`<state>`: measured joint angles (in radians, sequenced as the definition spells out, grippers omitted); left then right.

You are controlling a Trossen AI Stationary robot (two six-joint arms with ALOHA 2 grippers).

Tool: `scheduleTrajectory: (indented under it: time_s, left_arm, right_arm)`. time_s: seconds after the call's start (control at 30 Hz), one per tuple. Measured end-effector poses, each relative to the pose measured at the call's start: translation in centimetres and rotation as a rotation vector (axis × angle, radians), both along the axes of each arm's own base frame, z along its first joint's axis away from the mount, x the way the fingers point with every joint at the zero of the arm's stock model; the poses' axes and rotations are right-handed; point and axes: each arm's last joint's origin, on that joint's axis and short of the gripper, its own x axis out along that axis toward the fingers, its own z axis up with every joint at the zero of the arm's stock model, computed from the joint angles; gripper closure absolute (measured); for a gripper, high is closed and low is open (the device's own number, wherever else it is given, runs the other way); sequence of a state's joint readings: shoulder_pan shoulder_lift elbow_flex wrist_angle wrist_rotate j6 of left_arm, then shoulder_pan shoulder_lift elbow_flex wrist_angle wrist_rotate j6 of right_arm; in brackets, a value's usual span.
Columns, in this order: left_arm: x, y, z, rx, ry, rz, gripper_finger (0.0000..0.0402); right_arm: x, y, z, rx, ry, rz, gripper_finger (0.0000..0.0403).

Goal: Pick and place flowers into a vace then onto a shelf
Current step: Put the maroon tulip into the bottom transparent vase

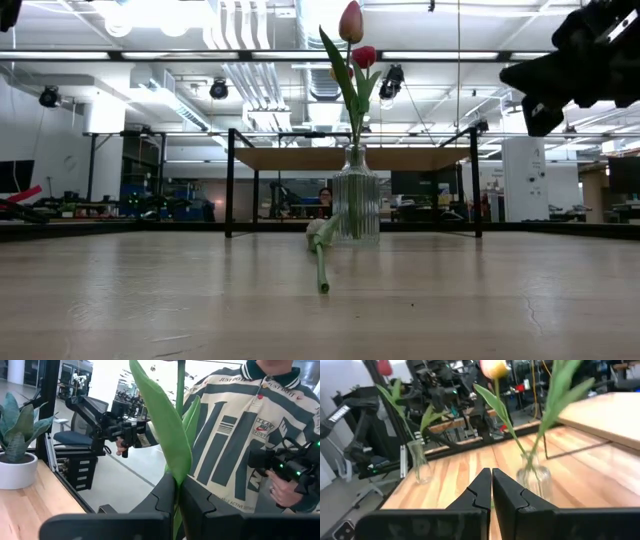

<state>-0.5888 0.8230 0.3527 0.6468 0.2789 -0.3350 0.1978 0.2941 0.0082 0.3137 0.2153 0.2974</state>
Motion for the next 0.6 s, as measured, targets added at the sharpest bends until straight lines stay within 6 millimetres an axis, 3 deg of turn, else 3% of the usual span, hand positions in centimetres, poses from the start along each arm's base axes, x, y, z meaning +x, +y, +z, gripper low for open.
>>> scheduleTrajectory:
  time_s: [0.23, 0.6]
  left_arm:
    - [0.29, 0.21, -0.05, -0.063, 0.065, 0.101, 0.0382]
    - [0.25, 0.27, 0.18, -0.161, 0.153, 0.087, 0.0271]
  right_arm:
    - [-0.2, -0.07, 0.37, 0.026, -0.037, -0.01, 0.0394]
    - [-0.22, -0.12, 0.38, 0.049, -0.039, -0.021, 0.0394]
